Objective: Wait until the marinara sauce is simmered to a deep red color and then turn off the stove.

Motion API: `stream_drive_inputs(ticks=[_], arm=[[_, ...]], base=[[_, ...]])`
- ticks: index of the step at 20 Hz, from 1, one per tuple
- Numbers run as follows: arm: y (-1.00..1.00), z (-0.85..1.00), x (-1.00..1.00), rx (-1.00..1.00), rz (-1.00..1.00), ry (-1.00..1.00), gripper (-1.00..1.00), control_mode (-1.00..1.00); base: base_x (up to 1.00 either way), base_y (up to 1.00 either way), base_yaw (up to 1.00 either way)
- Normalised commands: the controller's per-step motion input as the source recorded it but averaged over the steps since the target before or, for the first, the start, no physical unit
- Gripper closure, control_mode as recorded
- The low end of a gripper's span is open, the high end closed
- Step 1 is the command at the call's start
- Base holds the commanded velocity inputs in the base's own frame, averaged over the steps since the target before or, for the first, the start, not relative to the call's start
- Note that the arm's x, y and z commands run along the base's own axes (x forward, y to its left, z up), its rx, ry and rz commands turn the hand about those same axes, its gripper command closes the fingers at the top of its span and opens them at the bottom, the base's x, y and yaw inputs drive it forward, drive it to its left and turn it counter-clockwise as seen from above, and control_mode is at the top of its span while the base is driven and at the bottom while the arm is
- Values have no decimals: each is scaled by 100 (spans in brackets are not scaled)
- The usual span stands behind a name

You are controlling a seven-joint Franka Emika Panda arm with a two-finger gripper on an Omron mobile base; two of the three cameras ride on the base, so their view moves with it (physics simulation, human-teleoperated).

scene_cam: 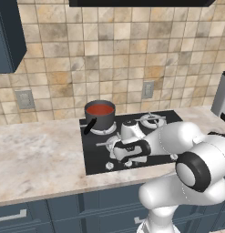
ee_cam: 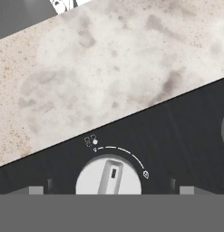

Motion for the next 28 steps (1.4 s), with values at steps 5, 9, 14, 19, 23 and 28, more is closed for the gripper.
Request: stream_drive_inputs(ticks=[5,9,14,19,23,28], arm=[[0,0,0,0,0,0,-100,-100],[0,0,0,0,0,0,-100,-100],[0,0,0,0,0,0,-100,-100],[0,0,0,0,0,0,-100,-100],[0,0,0,0,0,0,-100,-100],[0,0,0,0,0,0,-100,-100]], base=[[0,0,0],[0,0,0],[0,0,0],[0,0,0],[0,0,0],[0,0,0]])
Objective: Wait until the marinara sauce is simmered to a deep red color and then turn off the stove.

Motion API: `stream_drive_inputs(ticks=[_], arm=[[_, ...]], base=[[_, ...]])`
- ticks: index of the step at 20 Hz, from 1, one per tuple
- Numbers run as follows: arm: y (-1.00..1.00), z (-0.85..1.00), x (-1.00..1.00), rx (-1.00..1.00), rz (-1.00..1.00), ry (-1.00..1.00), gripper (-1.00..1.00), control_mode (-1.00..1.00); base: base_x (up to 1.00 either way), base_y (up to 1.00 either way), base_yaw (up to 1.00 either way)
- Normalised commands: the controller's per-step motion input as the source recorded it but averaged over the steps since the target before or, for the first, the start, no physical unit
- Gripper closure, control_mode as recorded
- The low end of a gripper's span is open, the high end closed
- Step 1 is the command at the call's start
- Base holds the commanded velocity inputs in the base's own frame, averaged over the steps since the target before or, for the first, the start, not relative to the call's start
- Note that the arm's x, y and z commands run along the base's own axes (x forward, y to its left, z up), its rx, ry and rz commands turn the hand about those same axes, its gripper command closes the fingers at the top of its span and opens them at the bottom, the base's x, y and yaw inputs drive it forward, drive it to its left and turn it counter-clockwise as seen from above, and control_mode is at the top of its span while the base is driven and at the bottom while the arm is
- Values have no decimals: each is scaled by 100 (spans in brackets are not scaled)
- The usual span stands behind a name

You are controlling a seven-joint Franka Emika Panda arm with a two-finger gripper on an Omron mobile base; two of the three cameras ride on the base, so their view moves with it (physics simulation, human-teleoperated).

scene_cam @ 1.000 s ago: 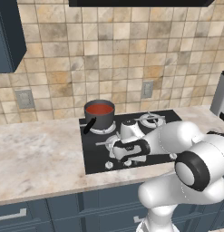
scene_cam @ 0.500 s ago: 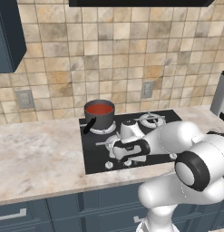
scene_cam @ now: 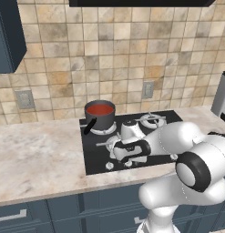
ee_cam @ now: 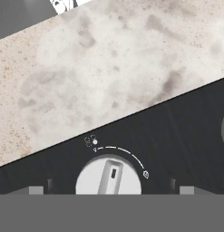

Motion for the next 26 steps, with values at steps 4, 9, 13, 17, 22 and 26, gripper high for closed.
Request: stream_drive_inputs(ticks=[4,9,13,17,22,26], arm=[[0,0,0,0,0,0,-100,-100],[0,0,0,0,0,0,-100,-100],[0,0,0,0,0,0,-100,-100],[0,0,0,0,0,0,-100,-100],[0,0,0,0,0,0,-100,-100],[0,0,0,0,0,0,-100,-100]], base=[[0,0,0],[0,0,0],[0,0,0],[0,0,0],[0,0,0],[0,0,0]])
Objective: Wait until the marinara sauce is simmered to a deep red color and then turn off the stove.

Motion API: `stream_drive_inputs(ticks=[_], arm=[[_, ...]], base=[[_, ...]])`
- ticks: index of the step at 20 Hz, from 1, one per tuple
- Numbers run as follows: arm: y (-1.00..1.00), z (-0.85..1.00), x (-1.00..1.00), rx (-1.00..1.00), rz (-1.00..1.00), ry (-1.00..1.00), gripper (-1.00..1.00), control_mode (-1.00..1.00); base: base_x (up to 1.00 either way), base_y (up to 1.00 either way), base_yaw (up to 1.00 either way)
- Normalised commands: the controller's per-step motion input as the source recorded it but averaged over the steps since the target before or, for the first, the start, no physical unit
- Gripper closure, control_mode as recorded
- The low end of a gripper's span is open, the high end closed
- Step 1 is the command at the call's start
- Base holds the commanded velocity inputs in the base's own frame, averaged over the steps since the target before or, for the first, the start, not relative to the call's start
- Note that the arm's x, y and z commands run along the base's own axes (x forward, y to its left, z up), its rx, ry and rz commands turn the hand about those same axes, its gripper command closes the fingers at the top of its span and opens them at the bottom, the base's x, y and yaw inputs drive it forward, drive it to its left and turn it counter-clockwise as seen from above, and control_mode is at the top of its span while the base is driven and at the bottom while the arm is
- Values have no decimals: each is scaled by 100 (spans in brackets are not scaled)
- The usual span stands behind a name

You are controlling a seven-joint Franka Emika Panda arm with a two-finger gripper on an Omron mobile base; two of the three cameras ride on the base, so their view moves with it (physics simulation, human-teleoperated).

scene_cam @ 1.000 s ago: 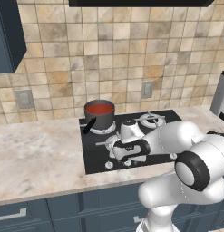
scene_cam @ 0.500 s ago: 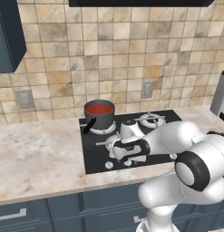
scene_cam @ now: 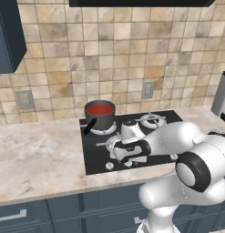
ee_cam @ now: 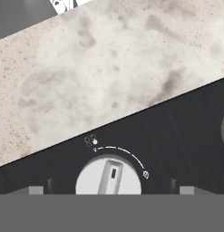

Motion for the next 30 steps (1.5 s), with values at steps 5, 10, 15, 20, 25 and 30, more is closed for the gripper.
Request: stream_drive_inputs(ticks=[5,10,15,20,25,30], arm=[[0,0,0,0,0,0,-100,-100],[0,0,0,0,0,0,-100,-100],[0,0,0,0,0,0,-100,-100],[0,0,0,0,0,0,-100,-100],[0,0,0,0,0,0,-100,-100],[0,0,0,0,0,0,-100,-100]], base=[[0,0,0],[0,0,0],[0,0,0],[0,0,0],[0,0,0],[0,0,0]])
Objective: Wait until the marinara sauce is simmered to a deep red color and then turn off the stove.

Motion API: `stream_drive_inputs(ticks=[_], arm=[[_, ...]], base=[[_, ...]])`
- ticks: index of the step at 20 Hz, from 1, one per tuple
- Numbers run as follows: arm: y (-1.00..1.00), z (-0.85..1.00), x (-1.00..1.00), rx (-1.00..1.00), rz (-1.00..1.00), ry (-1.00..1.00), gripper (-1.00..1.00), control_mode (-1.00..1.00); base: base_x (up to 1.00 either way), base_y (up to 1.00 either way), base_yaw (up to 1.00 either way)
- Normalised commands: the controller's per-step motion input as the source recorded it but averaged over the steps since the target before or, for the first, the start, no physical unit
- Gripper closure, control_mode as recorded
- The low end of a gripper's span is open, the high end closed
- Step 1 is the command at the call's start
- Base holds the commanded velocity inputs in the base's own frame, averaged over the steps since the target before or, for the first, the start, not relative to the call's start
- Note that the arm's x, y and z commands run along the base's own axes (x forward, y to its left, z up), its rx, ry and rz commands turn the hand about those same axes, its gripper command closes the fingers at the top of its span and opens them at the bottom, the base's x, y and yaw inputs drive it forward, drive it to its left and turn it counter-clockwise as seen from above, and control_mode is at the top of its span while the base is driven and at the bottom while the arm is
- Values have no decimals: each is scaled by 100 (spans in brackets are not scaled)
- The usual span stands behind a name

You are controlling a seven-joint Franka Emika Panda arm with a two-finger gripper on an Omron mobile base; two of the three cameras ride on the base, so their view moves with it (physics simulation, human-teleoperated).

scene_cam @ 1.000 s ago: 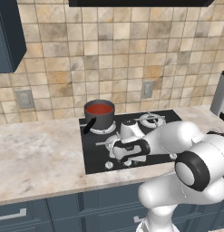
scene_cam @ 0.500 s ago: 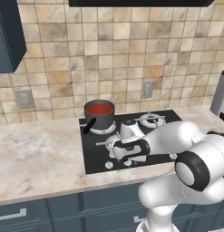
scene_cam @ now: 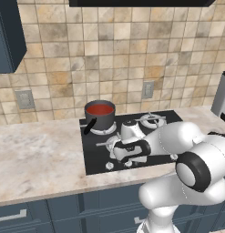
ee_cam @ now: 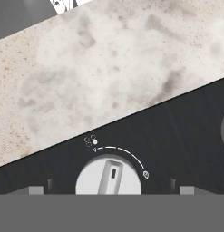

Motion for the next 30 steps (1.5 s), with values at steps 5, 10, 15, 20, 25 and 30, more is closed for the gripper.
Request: stream_drive_inputs(ticks=[5,10,15,20,25,30], arm=[[0,0,0,0,0,0,-100,-100],[0,0,0,0,0,0,-100,-100],[0,0,0,0,0,0,-100,-100],[0,0,0,0,0,0,-100,-100],[0,0,0,0,0,0,-100,-100],[0,0,0,0,0,0,-100,-100]], base=[[0,0,0],[0,0,0],[0,0,0],[0,0,0],[0,0,0],[0,0,0]])
